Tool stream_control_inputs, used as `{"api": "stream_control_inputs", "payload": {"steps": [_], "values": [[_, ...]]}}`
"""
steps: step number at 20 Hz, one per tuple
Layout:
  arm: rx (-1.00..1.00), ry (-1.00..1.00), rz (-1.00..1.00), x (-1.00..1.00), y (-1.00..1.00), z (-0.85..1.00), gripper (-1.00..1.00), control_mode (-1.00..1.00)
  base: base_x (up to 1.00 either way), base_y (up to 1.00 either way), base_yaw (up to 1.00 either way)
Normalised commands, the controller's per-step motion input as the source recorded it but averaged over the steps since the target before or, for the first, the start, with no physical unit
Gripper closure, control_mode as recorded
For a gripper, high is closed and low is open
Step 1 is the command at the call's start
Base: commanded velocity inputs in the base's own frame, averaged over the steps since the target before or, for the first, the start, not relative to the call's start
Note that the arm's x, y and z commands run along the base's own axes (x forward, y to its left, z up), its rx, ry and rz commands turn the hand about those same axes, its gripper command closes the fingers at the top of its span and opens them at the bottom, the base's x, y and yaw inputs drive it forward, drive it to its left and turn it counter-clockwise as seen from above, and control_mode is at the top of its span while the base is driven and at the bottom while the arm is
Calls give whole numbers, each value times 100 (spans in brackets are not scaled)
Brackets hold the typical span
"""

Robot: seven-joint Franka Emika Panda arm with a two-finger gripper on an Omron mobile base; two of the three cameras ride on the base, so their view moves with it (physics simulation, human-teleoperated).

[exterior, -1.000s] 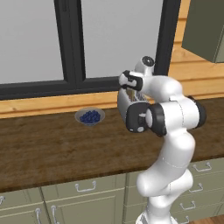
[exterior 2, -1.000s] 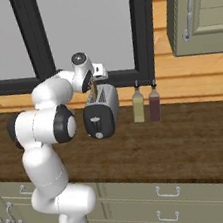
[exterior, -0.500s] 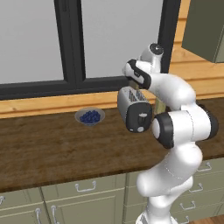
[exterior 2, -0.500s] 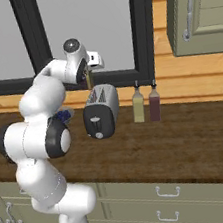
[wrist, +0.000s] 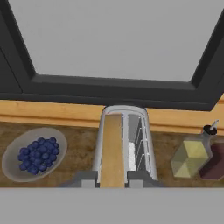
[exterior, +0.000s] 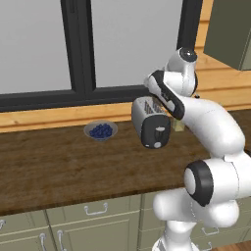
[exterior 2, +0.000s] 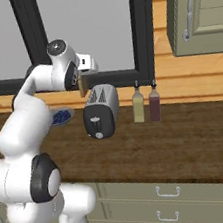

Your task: Start the toaster. Once the lever pops up, take the bread to the plate on the dining counter.

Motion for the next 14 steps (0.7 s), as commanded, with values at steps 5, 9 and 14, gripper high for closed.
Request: {"api": "stream_control_inputs", "payload": {"steps": [5, 9, 14], "values": [[3, 0, -3, -100, 4, 5, 100, -100, 0, 0, 0], [4, 0, -1, -93, 1, 5, 100, -100, 0, 0, 0], [0, 0, 0, -26, 0, -2, 100, -100, 0, 0, 0]]}}
